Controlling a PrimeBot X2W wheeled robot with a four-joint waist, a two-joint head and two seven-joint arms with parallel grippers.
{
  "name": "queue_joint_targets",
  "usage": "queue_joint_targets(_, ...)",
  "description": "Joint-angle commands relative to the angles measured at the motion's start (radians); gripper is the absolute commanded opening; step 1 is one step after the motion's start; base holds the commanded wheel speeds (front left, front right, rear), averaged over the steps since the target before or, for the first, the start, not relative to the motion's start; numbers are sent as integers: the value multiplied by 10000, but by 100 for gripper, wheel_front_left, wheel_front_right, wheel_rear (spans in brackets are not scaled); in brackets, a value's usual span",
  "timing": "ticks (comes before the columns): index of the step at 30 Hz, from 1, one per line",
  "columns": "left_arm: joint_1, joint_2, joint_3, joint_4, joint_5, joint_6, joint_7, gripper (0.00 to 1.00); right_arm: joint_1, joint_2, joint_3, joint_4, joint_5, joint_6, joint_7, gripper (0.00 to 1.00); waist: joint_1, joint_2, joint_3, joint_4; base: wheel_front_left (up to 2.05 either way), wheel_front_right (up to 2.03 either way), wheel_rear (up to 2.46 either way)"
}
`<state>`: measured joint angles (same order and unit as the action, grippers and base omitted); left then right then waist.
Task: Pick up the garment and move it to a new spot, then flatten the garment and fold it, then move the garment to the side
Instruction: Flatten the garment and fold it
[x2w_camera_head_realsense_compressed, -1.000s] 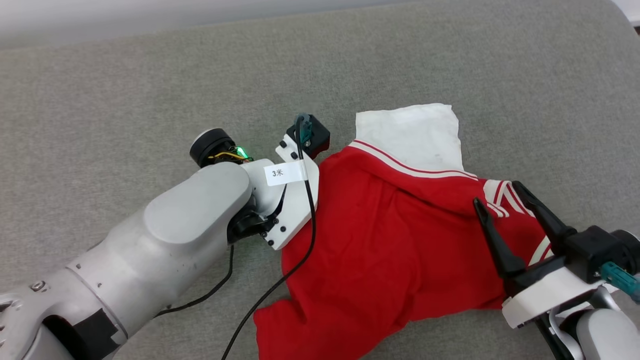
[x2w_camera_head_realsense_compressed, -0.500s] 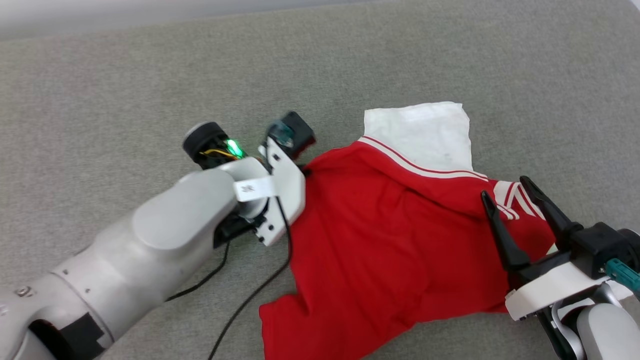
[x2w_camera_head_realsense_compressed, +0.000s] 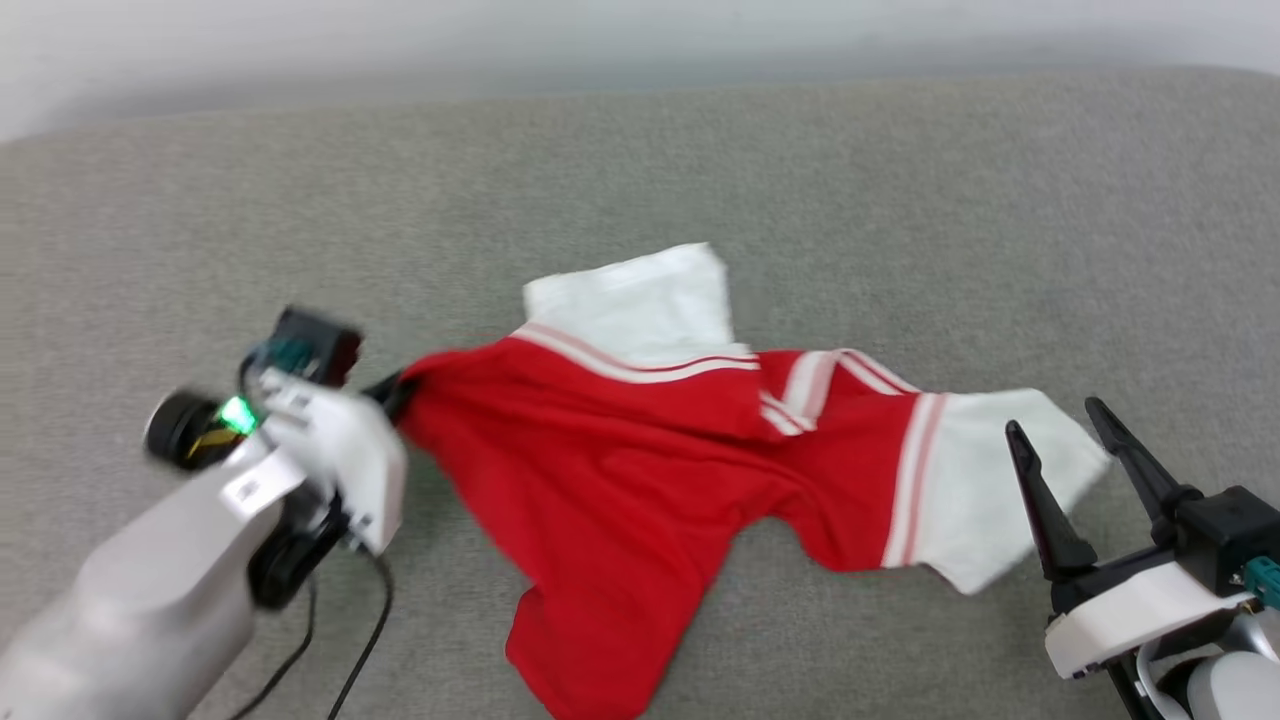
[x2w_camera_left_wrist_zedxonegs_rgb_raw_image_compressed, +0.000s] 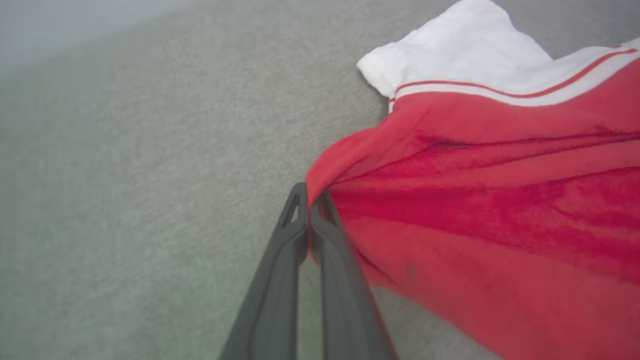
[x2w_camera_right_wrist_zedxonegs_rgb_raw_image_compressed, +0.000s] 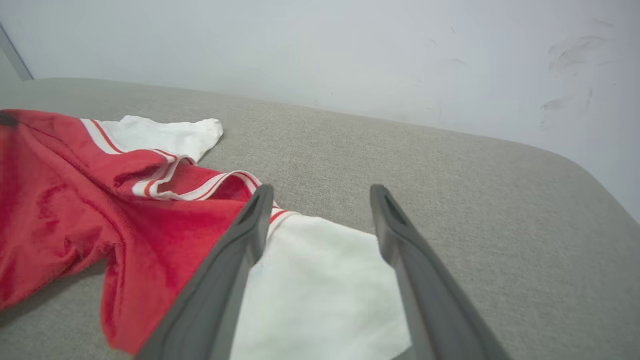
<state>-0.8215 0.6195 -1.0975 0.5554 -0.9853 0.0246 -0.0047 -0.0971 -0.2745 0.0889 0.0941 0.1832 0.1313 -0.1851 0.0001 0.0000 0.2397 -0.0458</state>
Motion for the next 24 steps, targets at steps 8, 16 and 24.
queue_joint_targets(8, 2275, 733, 242, -287, -941, 843, -488, 0, 547, -88, -260, -130, -108, -11, 231, 100, -1, 0, -581, 500, 0, 0, 0)
queue_joint_targets(16, 3544, 432, 32, -487, -1412, 1029, -553, 0, 891, -116, -518, -147, -44, -11, 526, 100, -1, 0, -1005, 776, 0, 0, 0)
queue_joint_targets(24, 3705, 13, 521, -718, -871, 1920, -2276, 100, 45, -988, -1001, -583, 402, -11, 1146, 100, -1, 0, -1545, 1103, 0, 0, 0)
